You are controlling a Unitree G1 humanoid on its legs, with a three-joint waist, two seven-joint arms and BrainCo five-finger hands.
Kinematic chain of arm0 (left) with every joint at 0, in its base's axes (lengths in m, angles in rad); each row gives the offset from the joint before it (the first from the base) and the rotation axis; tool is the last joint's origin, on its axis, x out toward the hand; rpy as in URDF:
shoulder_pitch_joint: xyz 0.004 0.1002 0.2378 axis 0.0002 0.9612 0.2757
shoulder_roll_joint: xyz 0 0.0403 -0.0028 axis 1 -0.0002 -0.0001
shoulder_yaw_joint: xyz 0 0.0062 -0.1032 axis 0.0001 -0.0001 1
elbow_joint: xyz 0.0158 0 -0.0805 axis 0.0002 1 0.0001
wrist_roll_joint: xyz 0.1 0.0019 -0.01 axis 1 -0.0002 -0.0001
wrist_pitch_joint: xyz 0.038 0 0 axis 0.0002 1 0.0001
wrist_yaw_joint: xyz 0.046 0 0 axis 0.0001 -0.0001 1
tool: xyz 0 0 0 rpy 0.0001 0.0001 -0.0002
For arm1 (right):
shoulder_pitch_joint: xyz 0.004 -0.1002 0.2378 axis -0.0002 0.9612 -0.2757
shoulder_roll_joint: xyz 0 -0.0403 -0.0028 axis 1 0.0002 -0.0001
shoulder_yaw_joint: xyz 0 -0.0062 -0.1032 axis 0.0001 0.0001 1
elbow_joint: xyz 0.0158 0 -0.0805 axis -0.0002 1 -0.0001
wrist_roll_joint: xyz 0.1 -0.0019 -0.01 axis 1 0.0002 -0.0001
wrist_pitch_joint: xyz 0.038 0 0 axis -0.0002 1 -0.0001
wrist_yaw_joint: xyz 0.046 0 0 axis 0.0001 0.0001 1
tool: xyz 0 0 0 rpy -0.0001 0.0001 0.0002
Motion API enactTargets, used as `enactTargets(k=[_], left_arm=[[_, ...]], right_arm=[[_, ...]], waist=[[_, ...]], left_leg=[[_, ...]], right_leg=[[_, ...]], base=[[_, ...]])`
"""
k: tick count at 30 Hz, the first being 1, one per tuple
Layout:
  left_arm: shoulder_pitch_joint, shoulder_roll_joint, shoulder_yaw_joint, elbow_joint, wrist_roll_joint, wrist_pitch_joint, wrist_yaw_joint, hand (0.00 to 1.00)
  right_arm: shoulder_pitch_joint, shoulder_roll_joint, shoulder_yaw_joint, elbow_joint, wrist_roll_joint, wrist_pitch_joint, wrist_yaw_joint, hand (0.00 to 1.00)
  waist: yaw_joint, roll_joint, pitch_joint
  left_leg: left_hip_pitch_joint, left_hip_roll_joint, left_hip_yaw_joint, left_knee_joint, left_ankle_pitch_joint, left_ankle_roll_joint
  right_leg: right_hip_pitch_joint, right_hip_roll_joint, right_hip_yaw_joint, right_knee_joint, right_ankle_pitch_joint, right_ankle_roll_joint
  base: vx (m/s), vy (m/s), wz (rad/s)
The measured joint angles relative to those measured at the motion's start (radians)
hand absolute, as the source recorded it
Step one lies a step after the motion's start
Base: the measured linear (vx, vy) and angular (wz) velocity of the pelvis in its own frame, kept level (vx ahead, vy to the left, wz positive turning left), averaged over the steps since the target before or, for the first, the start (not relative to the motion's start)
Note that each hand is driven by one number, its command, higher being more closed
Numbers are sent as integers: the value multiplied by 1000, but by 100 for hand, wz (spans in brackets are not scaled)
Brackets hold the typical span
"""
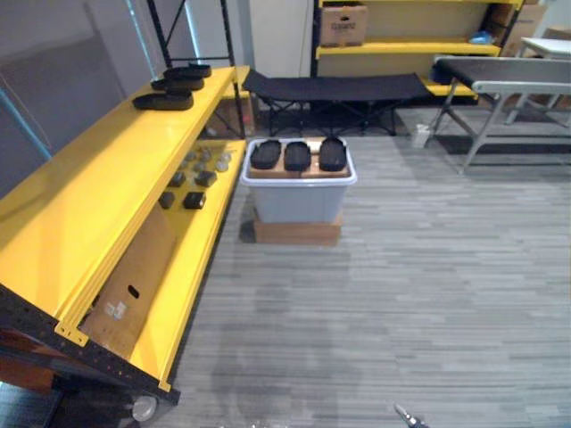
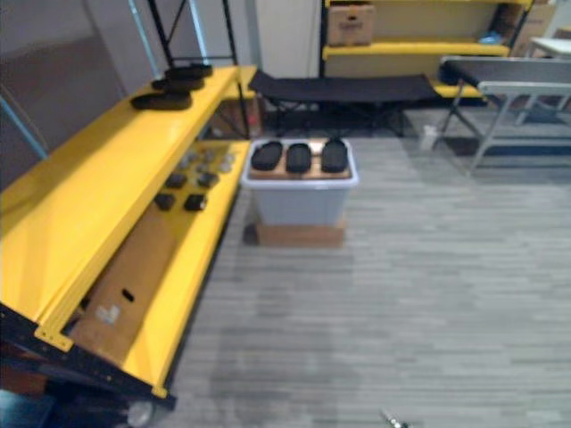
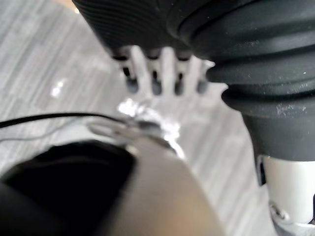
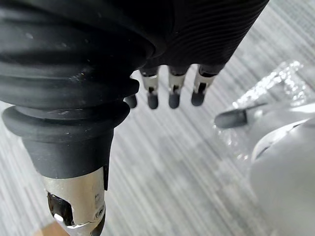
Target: Walk over and take plastic housings, then place them on the shelf
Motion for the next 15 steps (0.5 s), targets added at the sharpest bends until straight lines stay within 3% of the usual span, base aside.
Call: enactTargets(k=[4,6,8,11,15], left_arm=[[4,9,-1,0,-36,-21,3,0],[2,10,-5,0,-37,-53,3,0],[-6,11,-19,-1,-68,-78,2,0],[-27,11,-52,-9,-72,-68,-5,0],[-100,25,-84,-13,-115,-78,28,0]], right_arm=[[-23,2,1,0,-2,3,0,0],[-39,3,2,0,-2,11,-2,0],[-63,2,5,-2,-2,12,-13,0],[-76,-5,24,-6,0,10,-27,0],[-120,-3,68,-6,13,-9,-70,0]], waist=[[1,-18,12],[2,-24,30],[5,-18,54],[5,-8,68],[2,2,153]], left_leg=[[22,-2,1,0,-6,-10],[20,-3,9,15,-14,-19],[-1,-1,21,47,-31,-10],[-74,0,15,93,-48,8],[-186,9,-8,206,-78,28]], right_leg=[[21,0,6,-5,-5,8],[14,-2,18,-3,-5,8],[3,-5,31,1,-3,11],[-59,-16,29,24,-3,13],[-133,-35,22,77,-2,15]], base=[[48,24,-2],[6,22,-16],[-42,10,-17],[-68,15,4],[-88,21,14]])
